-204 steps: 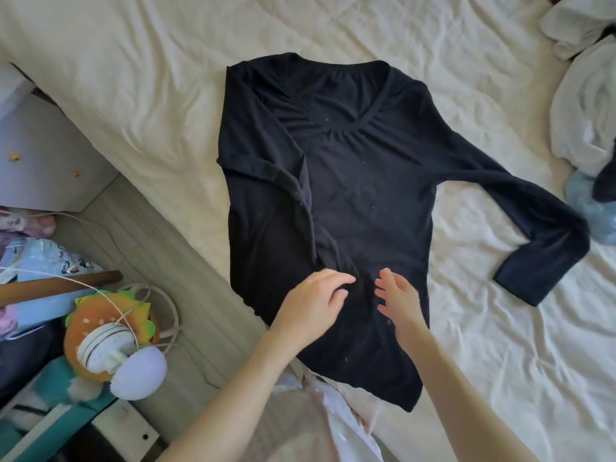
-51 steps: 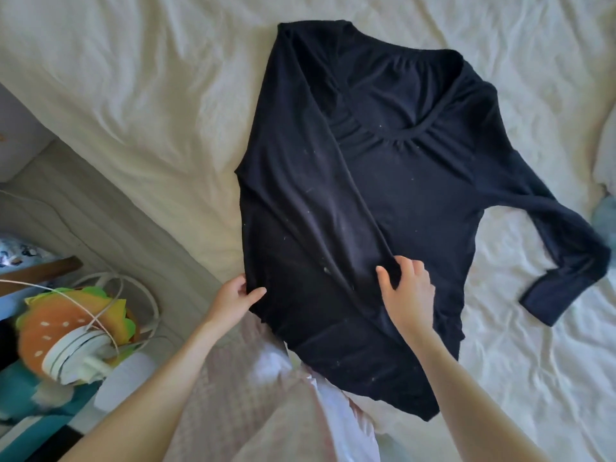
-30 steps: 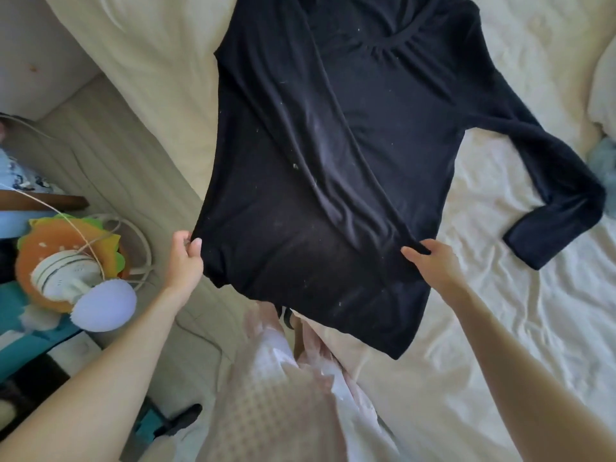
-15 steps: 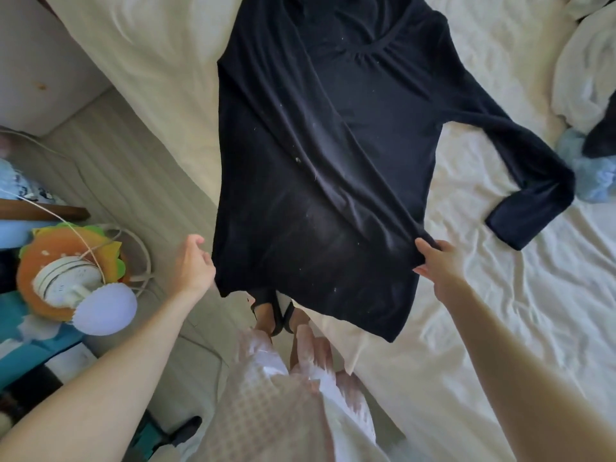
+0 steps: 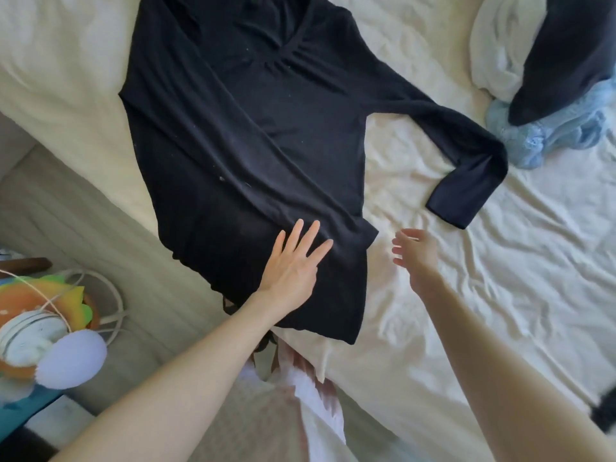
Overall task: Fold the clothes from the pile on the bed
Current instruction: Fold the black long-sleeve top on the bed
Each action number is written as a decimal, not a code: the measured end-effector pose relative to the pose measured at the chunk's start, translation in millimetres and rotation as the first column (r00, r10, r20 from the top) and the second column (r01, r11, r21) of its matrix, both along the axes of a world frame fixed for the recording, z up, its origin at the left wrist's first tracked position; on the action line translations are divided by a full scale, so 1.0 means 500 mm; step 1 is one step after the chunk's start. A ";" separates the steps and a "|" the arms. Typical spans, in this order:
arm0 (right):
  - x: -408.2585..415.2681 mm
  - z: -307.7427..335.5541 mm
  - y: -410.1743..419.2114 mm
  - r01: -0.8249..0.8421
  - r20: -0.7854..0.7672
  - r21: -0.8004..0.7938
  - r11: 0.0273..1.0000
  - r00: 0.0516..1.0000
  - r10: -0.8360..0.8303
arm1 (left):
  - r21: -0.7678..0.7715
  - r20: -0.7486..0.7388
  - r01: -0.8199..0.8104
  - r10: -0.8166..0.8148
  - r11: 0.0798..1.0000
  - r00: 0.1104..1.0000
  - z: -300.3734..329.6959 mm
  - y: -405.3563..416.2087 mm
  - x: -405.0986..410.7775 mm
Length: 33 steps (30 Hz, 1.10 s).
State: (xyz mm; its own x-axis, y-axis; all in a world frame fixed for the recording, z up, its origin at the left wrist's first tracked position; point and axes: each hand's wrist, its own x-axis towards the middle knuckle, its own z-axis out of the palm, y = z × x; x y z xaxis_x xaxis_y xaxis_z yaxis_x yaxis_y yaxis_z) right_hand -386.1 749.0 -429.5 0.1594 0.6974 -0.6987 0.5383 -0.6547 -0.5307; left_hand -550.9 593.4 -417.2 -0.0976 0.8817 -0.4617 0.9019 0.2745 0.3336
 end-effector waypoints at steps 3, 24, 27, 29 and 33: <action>0.055 -0.006 0.052 0.206 0.109 0.034 0.978 0.972 -0.208 | -0.114 -0.035 0.131 -0.136 0.985 0.990 -0.003 0.028 0.035; -0.034 0.107 -0.003 -0.662 0.370 0.686 0.303 0.675 0.638 | -0.714 0.603 -0.550 0.780 0.433 -0.169 0.077 0.181 -0.014; -0.047 0.099 -0.081 -0.764 0.209 0.575 0.292 0.482 0.851 | -0.735 0.598 -0.501 0.785 0.457 -0.161 0.089 0.182 -0.020; -0.037 0.085 -0.098 -0.775 0.063 0.447 0.448 0.527 0.848 | -0.723 0.523 -0.568 0.849 0.394 -0.077 0.082 0.181 -0.013; -0.011 0.064 -0.078 -0.565 -0.053 0.187 0.803 0.811 0.583 | -0.604 0.421 -0.676 0.889 0.421 0.178 0.055 0.166 -0.004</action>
